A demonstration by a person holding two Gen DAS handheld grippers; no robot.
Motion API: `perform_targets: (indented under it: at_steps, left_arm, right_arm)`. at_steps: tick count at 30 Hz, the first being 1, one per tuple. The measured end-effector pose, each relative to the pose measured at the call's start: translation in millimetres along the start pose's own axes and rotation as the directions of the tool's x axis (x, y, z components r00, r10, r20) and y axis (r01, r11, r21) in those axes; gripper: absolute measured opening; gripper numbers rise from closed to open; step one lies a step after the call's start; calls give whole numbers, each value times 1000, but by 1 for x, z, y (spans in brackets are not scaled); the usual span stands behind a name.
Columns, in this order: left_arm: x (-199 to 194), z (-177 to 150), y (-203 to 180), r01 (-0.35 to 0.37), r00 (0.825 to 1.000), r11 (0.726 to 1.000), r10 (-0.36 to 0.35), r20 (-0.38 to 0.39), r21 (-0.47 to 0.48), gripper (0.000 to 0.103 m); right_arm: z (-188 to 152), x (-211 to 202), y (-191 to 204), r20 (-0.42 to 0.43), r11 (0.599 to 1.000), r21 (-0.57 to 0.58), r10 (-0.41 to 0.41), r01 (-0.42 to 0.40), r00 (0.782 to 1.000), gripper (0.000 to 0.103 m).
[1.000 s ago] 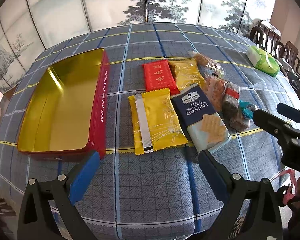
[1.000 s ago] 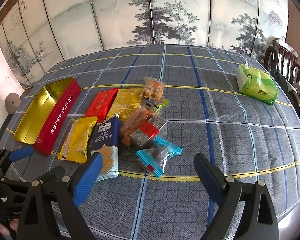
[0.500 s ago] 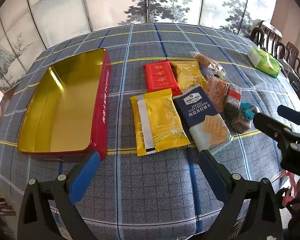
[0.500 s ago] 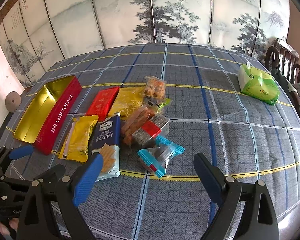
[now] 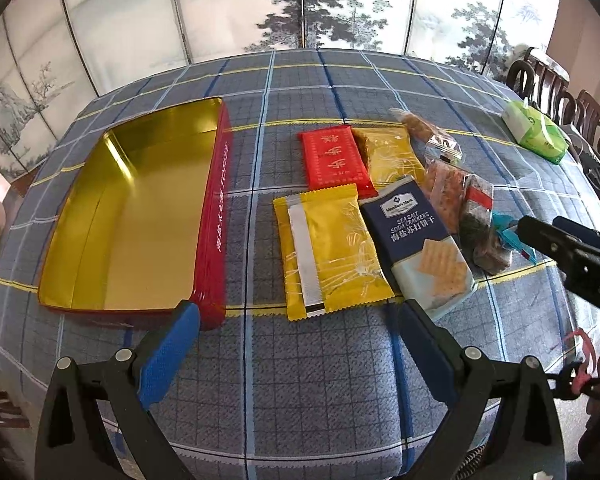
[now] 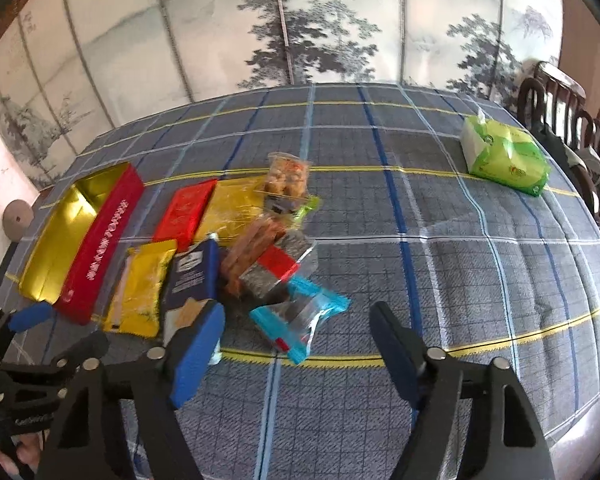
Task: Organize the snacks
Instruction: 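Move both tools toward the snack pile beside the gold tin, then grasp the yellow pastry packet with the left tool while the right tool grasps the teal candy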
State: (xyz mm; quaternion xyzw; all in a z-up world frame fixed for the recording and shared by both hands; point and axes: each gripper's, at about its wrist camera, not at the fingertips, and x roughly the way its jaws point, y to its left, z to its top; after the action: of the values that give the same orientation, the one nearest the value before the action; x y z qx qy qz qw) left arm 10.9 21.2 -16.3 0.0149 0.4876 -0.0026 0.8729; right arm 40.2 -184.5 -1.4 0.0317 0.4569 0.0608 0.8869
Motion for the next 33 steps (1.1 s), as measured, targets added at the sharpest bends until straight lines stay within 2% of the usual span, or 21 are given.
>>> perform_targets:
  at_steps: [2, 6, 9, 10, 12, 24, 31, 33]
  left_arm:
    - [1, 1, 0, 2, 1000, 1000, -2, -2, 0, 97]
    - [4, 2, 1, 5, 1000, 1000, -5, -2, -1, 97]
    - [6, 4, 1, 10, 1000, 1000, -10, -3, -1, 97]
    - [7, 5, 1, 11, 1000, 1000, -11, -4, -2, 97]
    - [8, 6, -1, 13, 1000, 1000, -13, -5, 1, 97]
    - [13, 14, -6, 13, 1000, 1000, -13, -13, 8, 97]
    - [16, 23, -9, 61, 998, 998, -61, -32, -15, 97]
    - [17, 26, -9, 75, 997, 997, -76, -32, -24, 94]
  right_arm:
    - [1, 7, -4, -20, 999, 28, 17, -16, 1000, 69]
    - [2, 23, -7, -62, 998, 51, 32, -28, 998, 53]
    - [1, 28, -9, -73, 998, 58, 43, -39, 996, 49]
    - [1, 29, -9, -76, 997, 59, 49, -44, 996, 44]
    - [0, 30, -10, -82, 997, 58, 59, -54, 995, 40]
    - [1, 29, -15, -42, 998, 22, 51, -50, 998, 35]
    - [3, 27, -28, -9, 1000, 15, 9, -8, 1000, 33]
    - [3, 27, -35, -4, 1000, 19, -8, 8, 1000, 33]
